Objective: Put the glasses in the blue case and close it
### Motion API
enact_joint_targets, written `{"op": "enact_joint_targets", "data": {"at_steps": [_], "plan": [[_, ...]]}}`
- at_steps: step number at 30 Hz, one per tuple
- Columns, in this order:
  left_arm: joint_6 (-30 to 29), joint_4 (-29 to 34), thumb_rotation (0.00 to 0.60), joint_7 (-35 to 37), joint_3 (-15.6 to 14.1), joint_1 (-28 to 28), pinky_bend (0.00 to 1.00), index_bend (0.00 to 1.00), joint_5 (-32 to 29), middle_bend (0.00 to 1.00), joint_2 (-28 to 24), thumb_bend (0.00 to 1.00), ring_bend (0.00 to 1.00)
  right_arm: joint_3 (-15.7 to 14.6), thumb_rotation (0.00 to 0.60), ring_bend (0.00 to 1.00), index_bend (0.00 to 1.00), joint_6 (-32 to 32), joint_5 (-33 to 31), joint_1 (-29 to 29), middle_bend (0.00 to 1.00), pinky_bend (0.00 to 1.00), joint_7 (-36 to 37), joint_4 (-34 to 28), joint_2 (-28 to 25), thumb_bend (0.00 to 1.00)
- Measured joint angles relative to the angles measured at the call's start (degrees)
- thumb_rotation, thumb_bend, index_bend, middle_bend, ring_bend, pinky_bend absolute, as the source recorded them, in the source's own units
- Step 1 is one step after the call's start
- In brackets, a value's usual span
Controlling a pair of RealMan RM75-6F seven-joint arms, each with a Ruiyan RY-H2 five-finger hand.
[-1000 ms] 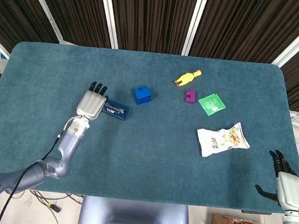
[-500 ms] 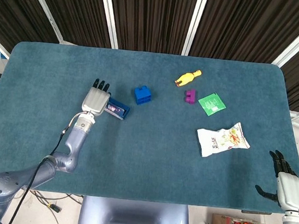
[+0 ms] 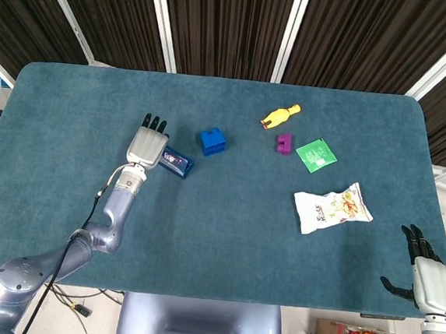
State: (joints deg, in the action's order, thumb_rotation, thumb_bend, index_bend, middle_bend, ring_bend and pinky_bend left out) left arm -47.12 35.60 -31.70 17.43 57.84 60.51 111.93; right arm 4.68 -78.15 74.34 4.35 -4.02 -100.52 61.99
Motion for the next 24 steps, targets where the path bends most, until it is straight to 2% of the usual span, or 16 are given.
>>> {"op": "enact_joint_targets", "data": {"at_steps": [10, 13, 16, 18, 20, 22, 24], "plan": [[0.66, -5.22, 0.600, 1.87, 0.71, 2.05, 0.10, 0.61, 0.70, 0.18, 2.82, 0.47, 0.09, 0.00, 0.600, 0.16, 0.02, 0.00, -0.09, 0.04, 0.00, 0.32, -0.24, 0.01, 0.12, 0.26], [1.46, -6.55, 0.600, 1.53, 1.06, 2.66, 0.09, 0.58, 0.37, 0.18, 3.68, 0.47, 0.09, 0.05, 0.600, 0.16, 0.02, 0.06, -0.29, 0.04, 0.00, 0.32, -0.28, -0.05, 0.07, 0.26], [2.33, -7.97, 0.600, 0.88, 1.32, 3.17, 0.09, 0.48, -0.01, 0.17, 4.66, 0.47, 0.08, 0.07, 0.600, 0.16, 0.02, 0.04, -0.35, 0.02, 0.00, 0.32, -0.23, -0.10, 0.02, 0.26], [2.85, -8.72, 0.600, 0.36, 1.48, 3.46, 0.09, 0.37, -0.29, 0.17, 5.27, 0.47, 0.08, 0.08, 0.600, 0.16, 0.02, 0.05, -0.39, 0.01, 0.00, 0.32, -0.22, -0.09, 0.01, 0.26], [3.35, -9.40, 0.600, -0.23, 1.76, 3.77, 0.09, 0.20, -0.68, 0.15, 5.95, 0.47, 0.08, 0.08, 0.600, 0.16, 0.02, 0.07, -0.42, 0.01, 0.00, 0.32, -0.16, -0.11, -0.02, 0.26], [3.52, -9.92, 0.600, -0.81, 2.17, 4.04, 0.08, 0.08, -1.17, 0.14, 6.52, 0.46, 0.07, 0.08, 0.600, 0.16, 0.02, 0.09, -0.42, 0.01, 0.00, 0.32, -0.13, -0.13, -0.05, 0.26], [3.66, -10.18, 0.600, -1.43, 2.60, 4.24, 0.08, 0.01, -1.71, 0.12, 6.89, 0.46, 0.06, 0.07, 0.600, 0.16, 0.02, 0.13, -0.48, 0.00, 0.00, 0.32, -0.10, -0.16, -0.10, 0.26]]}}
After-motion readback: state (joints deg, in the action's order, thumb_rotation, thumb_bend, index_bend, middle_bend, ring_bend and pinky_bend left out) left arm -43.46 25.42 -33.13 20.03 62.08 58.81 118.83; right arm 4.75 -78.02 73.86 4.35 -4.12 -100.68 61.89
